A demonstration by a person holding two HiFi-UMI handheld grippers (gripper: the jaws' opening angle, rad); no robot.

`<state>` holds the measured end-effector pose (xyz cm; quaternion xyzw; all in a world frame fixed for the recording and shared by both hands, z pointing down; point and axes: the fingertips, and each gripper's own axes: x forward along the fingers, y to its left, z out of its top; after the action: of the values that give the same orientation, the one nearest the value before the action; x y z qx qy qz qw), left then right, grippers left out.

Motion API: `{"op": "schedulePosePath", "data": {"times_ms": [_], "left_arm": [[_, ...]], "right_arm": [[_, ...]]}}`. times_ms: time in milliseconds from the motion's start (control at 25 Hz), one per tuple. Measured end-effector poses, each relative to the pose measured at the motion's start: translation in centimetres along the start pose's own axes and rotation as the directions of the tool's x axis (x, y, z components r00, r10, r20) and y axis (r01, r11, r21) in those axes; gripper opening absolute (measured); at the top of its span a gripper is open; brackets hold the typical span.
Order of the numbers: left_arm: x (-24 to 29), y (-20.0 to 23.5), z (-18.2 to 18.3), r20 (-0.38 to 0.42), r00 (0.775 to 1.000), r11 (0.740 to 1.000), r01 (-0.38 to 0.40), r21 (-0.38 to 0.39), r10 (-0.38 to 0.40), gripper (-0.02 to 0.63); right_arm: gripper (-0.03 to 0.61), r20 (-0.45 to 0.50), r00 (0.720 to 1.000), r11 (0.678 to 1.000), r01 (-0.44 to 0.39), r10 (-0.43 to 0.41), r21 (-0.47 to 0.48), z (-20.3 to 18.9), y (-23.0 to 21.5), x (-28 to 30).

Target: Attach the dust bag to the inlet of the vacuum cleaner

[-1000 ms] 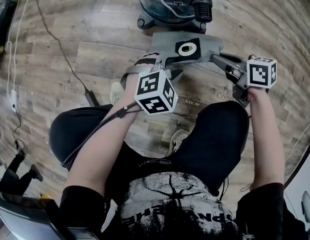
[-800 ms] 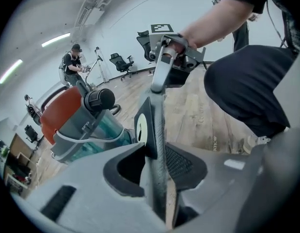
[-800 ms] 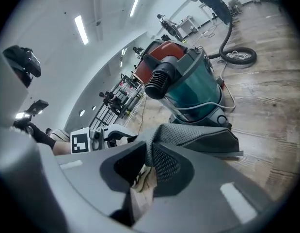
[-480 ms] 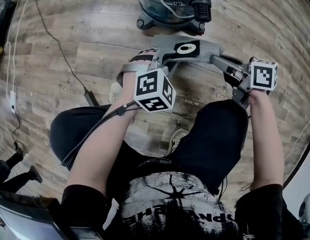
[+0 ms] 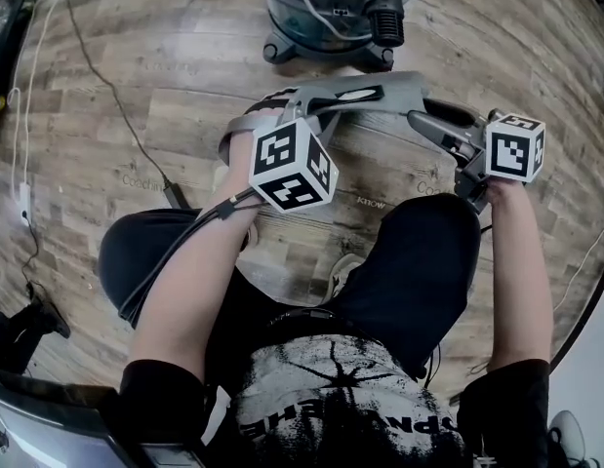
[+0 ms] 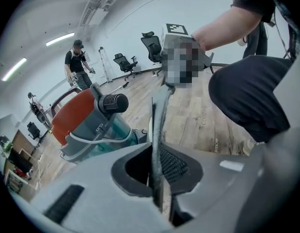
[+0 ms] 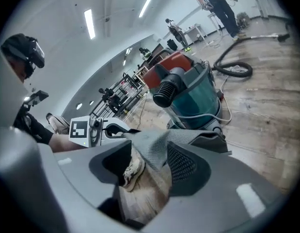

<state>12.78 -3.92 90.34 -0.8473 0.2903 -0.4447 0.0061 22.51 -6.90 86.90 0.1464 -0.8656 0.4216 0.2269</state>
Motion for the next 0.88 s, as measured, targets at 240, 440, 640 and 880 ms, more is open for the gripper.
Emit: {"op": "schedulePosePath", "data": {"times_ms": [240, 440, 640, 880], "left_arm": [[0.0, 0.5, 1.0, -0.014, 0.999, 0.999, 0.030, 0.024, -0.030, 0.028], [-0.3, 0.0, 2.3, -0.036, 0.998, 0.995, 0.060, 0.082, -0.057, 0.028], [-0.8, -0.1, 3.2, -0.052, 0.996, 0.992, 0.076, 0.100, -0.071, 0.028], [-1.2, 0.5, 3.9, -0.056, 0.996, 0.987, 0.071, 0.143, -0.064, 0.028]], "right_arm": [[0.293, 0.022, 0.982, 0.879, 0.180, -0.190, -0.441, 3.2, 1.7, -2.9], [0.281, -0.138, 0.913, 0.464, 0.061, -0.384, -0.884, 1.0, 5.5, 0.0], [0.152, -0.129, 0.817, 0.223, 0.000, -0.562, -0.975, 0.0, 4.3, 2.4], [0.096, -0.104, 0.773, 0.180, 0.014, -0.626, -0.984, 0.8, 2.8, 2.3]]}}
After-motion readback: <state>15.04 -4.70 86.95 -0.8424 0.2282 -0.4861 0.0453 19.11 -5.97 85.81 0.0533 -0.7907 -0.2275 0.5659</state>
